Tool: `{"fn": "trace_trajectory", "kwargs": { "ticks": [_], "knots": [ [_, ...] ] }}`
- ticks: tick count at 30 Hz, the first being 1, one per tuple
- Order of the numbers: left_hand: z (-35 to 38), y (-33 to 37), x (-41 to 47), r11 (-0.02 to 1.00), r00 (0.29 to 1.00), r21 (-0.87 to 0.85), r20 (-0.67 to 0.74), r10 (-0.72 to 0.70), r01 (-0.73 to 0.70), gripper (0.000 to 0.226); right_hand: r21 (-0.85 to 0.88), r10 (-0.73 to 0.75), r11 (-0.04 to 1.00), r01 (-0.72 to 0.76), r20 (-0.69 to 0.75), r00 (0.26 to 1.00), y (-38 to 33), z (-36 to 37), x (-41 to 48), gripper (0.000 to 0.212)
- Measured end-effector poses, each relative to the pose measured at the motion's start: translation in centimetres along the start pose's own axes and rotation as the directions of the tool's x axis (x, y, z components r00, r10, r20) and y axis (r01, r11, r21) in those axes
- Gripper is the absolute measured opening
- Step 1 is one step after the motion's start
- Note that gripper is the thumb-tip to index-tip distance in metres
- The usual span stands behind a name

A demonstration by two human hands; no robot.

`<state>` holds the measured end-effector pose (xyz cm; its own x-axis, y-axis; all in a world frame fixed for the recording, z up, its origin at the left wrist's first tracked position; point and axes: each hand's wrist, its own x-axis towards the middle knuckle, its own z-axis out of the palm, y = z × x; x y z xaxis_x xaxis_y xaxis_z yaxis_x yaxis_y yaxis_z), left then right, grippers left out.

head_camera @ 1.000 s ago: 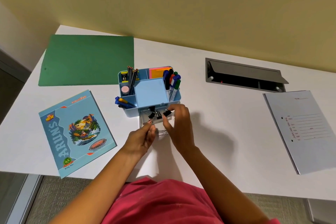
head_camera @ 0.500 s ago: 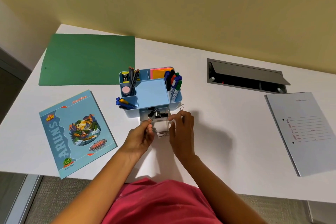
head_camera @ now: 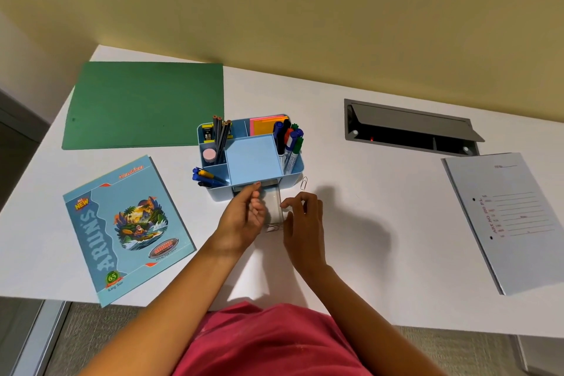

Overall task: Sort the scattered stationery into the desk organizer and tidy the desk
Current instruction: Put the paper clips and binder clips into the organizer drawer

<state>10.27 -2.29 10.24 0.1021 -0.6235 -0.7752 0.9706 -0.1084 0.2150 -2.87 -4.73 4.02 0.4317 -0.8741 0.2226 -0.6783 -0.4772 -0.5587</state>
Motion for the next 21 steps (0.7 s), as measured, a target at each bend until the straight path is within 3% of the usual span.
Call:
{"fn": "trace_trajectory", "kwargs": {
  "ticks": [8, 12, 16, 21],
  "knots": [
    [-1.8, -0.1, -0.1, 0.982, 1.000, 0.188, 0.014, 0.000, -0.003, 0.019, 0.050, 0.053, 0.997, -0.054, 0.028, 0.998, 0.3, 0.1, -0.4, 0.037],
    [-4.1, 0.0, -0.6, 0.937, 0.992, 0.334, -0.042, 0.117, -0.097, 0.007, 0.115, 0.117, 0.986, -0.117, 0.003, 0.993, 0.9, 0.2, -0.5, 0.034],
    [-5.9, -0.1, -0.6, 0.870, 0.948, 0.453, -0.140, 0.287, -0.197, 0.014, 0.106, 0.174, 0.979, -0.176, 0.020, 0.984, 2.1, 0.3, -0.9, 0.033],
    [-7.6, -0.3, 0.8, 0.775, 0.929, 0.609, -0.165, 0.331, -0.168, 0.033, 0.059, 0.187, 0.980, -0.192, 0.085, 0.979, 3.4, 0.6, -1.6, 0.024]
  ]
}}
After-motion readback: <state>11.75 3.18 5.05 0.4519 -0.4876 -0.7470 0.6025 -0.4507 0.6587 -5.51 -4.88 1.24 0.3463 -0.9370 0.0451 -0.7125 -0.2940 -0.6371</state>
